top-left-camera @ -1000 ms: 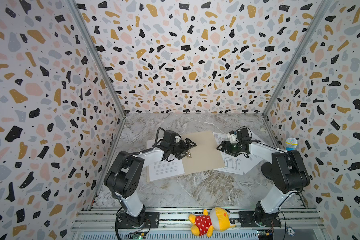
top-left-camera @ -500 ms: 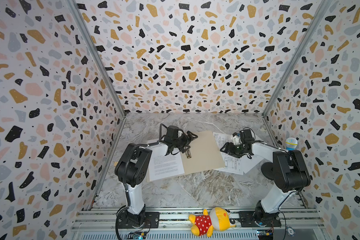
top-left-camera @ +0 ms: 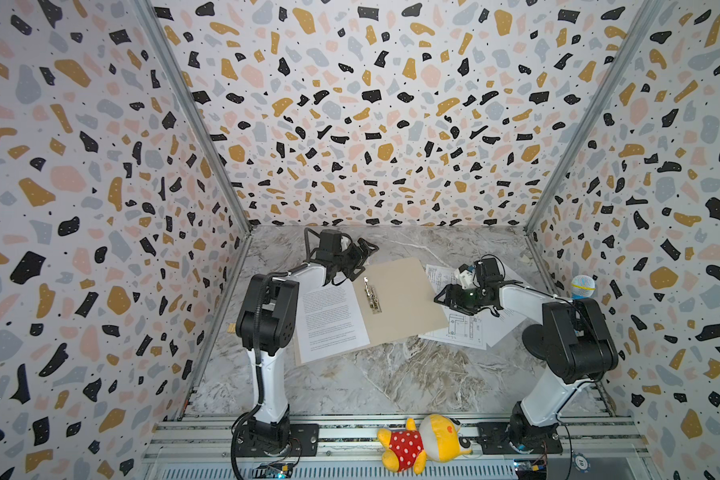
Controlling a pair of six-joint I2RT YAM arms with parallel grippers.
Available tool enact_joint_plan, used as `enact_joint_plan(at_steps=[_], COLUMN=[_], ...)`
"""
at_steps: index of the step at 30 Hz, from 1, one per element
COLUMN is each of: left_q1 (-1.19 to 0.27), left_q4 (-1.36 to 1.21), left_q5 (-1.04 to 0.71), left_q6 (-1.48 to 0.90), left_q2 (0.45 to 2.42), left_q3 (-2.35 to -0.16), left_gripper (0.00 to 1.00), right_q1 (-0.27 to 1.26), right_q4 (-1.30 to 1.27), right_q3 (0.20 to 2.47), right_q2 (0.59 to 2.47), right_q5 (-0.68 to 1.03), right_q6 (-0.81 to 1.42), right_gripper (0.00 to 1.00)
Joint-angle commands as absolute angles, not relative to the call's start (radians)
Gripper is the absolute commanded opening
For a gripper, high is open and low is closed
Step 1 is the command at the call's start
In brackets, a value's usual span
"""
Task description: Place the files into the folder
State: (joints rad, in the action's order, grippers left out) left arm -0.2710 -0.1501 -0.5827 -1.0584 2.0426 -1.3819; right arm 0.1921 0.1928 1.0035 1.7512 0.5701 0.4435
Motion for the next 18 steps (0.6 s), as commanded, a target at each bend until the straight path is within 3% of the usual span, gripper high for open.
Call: enact_joint_plan(at_steps=[1, 9, 18], left_q1=[-0.275, -0.270, -0.258], left_q4=[-0.099, -0.121, -0.108], left_q5=[-0.644, -0.679, -0.683], left_q6=[-0.993, -0.990, -0.969], left_q2=[2.034, 1.947, 1.878], left_q3=[-1.431, -1.384, -1.333], left_gripper=[1.00, 0.99, 1.00], right_q1=[0.215, 0.220, 0.256], right_q4=[0.198, 0.222, 0.223], right_q3=[1.068, 1.109, 1.102], right_q2=[1.791, 1.822, 1.838], right_q5=[0.579, 0.506, 0.588], right_q6=[0.449, 0.432, 0.415], right_gripper=[0.74, 0.74, 0.70])
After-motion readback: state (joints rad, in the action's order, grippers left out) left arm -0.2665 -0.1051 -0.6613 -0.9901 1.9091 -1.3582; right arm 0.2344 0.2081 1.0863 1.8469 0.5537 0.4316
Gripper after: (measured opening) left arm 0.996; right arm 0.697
